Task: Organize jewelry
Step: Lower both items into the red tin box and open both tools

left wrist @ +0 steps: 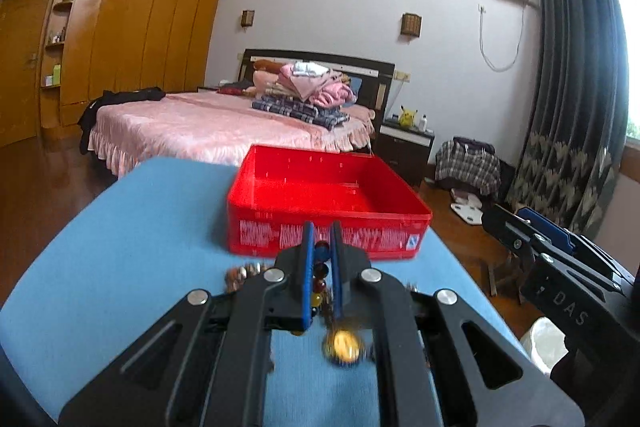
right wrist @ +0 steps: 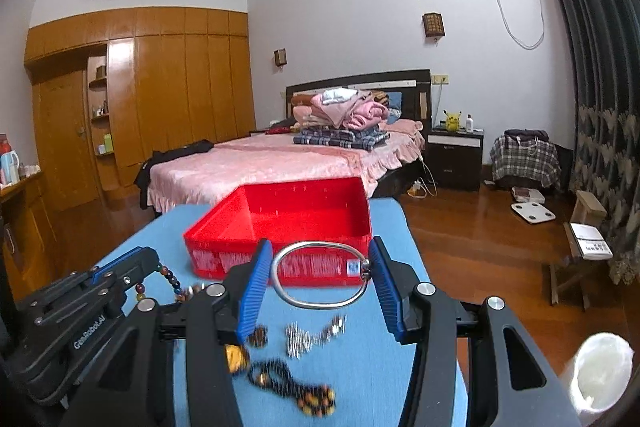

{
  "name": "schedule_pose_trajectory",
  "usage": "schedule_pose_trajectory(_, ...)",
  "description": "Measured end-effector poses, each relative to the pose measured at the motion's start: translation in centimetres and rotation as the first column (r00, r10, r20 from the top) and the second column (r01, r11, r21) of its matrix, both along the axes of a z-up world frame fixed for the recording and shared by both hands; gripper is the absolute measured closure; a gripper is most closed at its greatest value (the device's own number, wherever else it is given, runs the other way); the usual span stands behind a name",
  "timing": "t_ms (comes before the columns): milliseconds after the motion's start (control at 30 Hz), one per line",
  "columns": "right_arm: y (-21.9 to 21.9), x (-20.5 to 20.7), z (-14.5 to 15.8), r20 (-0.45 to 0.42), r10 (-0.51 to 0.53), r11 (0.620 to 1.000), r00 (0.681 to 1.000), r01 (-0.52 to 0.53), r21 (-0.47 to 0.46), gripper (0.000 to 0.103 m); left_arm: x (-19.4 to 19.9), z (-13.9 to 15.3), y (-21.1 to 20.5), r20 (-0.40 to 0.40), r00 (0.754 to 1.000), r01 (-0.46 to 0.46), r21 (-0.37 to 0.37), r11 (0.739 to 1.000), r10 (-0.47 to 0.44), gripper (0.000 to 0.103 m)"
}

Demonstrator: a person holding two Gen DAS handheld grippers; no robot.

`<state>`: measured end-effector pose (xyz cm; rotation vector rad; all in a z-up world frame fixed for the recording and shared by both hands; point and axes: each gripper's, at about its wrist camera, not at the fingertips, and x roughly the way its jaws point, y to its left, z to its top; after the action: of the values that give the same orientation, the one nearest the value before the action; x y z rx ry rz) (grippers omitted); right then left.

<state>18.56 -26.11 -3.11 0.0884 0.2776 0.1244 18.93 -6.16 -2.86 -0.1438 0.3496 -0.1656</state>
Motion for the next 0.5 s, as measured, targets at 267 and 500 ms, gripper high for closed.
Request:
schedule_pose_trajectory(267, 0.2, 5.6, 2.0, 0.001, 0.033, 0.999, 0.999, -0.033, 0.02, 0.054, 4.5, 2.7, 0.2, 0.049, 0.999, -0.011, -0.043, 0.999, 0.013, 0.097)
schedule_pose_trajectory(500, 0.7, 10.6, 1.6, -0.04, 0.045, 0.999, 0.998, -0.044, 0.033, 0.054, 10.2, 3.8, -0.1, 0.05, 0.999, 0.0, -0.059, 0.998, 0.003, 0.097)
